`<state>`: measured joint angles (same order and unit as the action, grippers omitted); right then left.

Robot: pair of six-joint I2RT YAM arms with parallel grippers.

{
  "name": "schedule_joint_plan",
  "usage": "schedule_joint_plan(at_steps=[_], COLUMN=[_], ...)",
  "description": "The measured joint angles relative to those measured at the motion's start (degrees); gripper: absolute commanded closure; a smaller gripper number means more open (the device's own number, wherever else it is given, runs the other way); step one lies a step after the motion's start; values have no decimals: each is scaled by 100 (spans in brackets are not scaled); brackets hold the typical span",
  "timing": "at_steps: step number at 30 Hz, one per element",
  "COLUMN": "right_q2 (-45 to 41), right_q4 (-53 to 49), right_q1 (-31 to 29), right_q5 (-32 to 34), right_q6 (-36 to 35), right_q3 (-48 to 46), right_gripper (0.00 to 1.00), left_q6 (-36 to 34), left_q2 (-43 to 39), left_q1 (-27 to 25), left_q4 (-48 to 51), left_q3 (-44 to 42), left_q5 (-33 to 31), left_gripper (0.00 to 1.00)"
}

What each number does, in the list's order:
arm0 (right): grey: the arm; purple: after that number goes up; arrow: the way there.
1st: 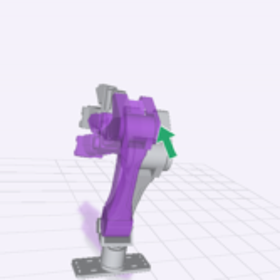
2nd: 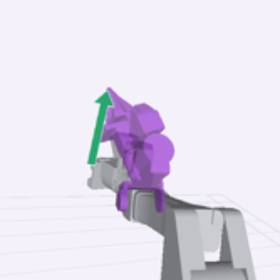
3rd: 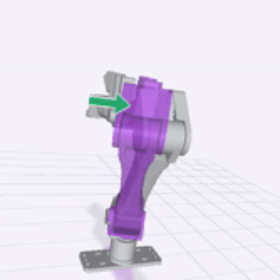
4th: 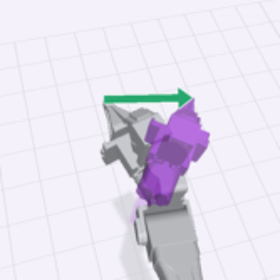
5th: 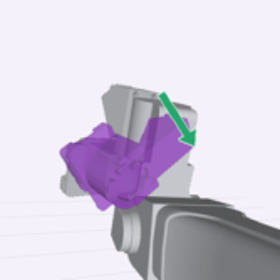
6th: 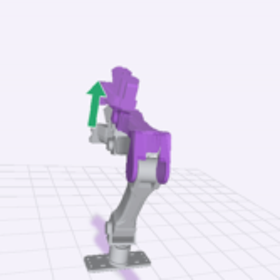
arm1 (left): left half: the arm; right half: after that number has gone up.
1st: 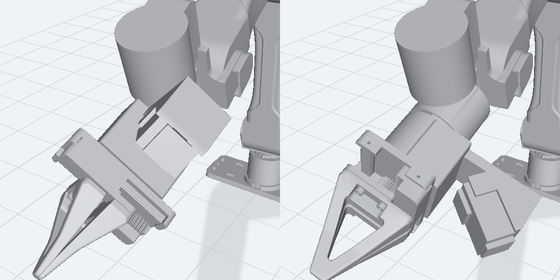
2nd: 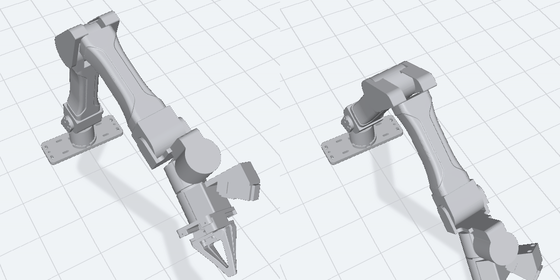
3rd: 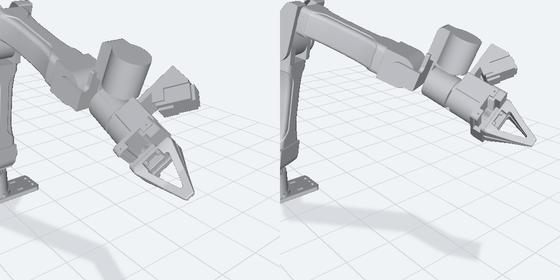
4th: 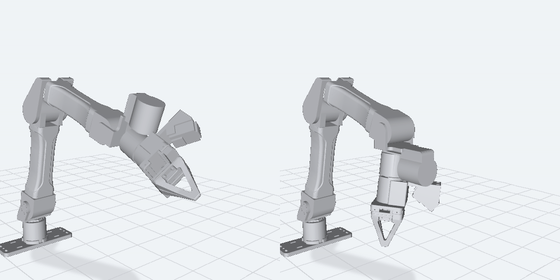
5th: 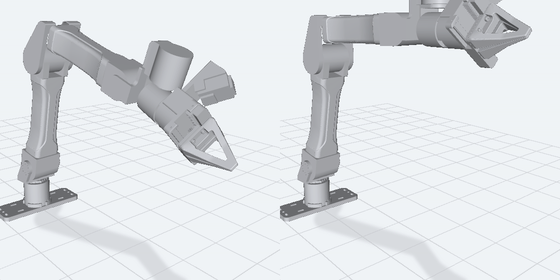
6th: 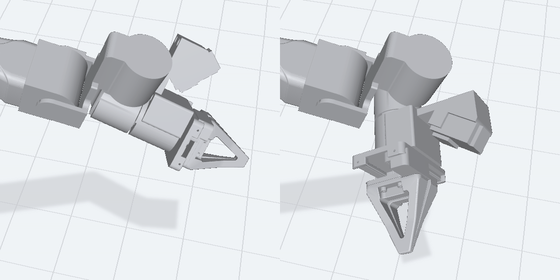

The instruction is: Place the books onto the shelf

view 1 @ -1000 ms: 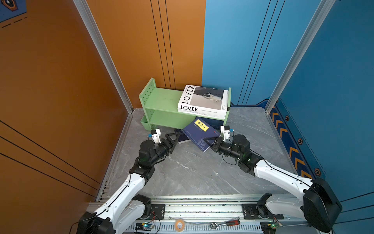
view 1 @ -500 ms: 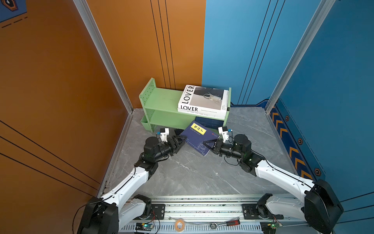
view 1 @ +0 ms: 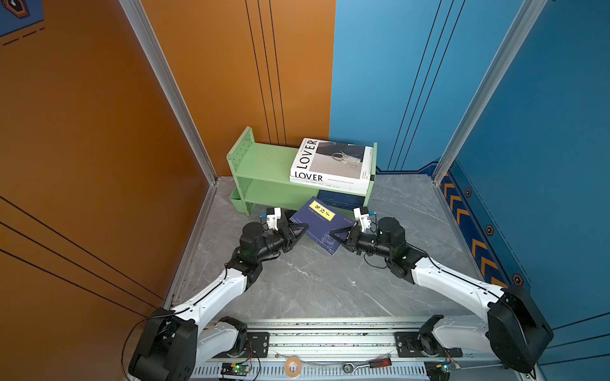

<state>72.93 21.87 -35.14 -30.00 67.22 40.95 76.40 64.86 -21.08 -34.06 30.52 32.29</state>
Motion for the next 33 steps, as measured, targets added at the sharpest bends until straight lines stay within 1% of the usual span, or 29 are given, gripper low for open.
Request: schedule_joint_plan(at_steps=[2, 4, 9, 16, 20, 26, 30, 33], right_q2=[-7, -33, -286, -966, -1377, -1853, -2041, -2140], right_q4=[-166, -378, -955, -1451, -1672, -1998, -2140, -2240], right_q1=[31, 50, 116, 337, 520, 761, 822, 826], right_q5=[136, 289, 612, 933, 1086, 1233, 1239, 1272], right_q6=[-50, -127, -299, -446, -466, -490, -487, -487], right_q3=[35, 55, 72, 28, -131, -326, -402, -439], right_gripper=[49, 43, 37, 31, 28, 27, 27, 27], left_q6=[46, 111, 219, 472, 741, 1215, 1598, 1602], left_q2=[-2, -2, -2, 79, 376, 1237, 2087, 2406], left_q1=[2, 17, 138, 365, 455, 529, 527, 455], left_q4=[-140, -225, -317, -693, -1270, -2476, -3501, -3696], left_q3=[-66, -127, -160, -160, -160, -160, -151, -129], left_q5=[-133, -284, -540, -761, -883, -1003, -1099, -1180], left_gripper=[100, 100, 100, 100, 100, 100, 100, 100])
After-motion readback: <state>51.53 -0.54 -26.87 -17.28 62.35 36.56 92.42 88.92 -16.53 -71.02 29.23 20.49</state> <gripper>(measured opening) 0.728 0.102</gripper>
